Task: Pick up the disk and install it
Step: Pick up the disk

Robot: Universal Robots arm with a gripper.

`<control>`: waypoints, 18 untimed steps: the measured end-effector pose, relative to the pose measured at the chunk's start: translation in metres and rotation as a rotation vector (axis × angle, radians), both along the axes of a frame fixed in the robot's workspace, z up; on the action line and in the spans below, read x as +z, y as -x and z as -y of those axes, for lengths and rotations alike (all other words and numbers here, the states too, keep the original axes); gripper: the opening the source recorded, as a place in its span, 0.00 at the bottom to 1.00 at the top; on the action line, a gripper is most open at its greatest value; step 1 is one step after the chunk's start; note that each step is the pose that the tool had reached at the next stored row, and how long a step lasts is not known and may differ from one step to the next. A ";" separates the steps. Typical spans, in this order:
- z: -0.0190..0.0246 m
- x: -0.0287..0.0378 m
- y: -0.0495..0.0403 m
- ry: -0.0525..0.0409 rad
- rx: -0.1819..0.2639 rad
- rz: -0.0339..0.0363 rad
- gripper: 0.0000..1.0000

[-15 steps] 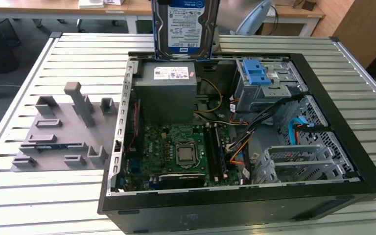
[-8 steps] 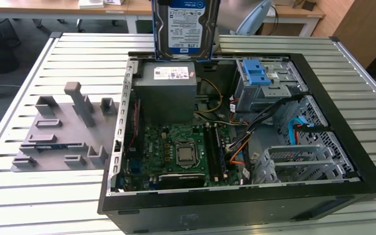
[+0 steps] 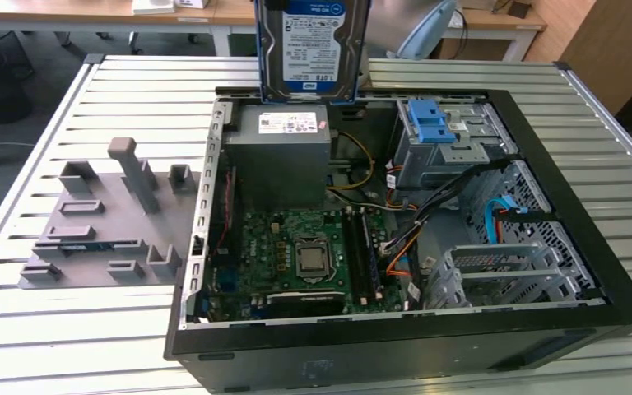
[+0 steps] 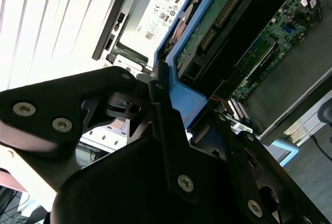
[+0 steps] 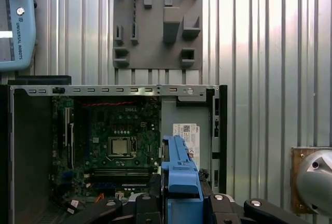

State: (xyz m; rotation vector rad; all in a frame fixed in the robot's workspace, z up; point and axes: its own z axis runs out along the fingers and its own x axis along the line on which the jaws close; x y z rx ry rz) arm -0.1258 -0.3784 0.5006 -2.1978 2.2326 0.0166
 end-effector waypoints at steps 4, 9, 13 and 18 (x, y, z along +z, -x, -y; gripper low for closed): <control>0.0019 0.0000 0.0000 0.0000 0.000 0.0000 0.36; 0.0048 0.0000 0.0000 0.0001 0.000 0.0000 0.36; 0.0070 -0.0001 0.0000 0.0000 0.000 0.0000 0.36; 0.0091 -0.0001 0.0000 0.0001 0.000 0.0001 0.36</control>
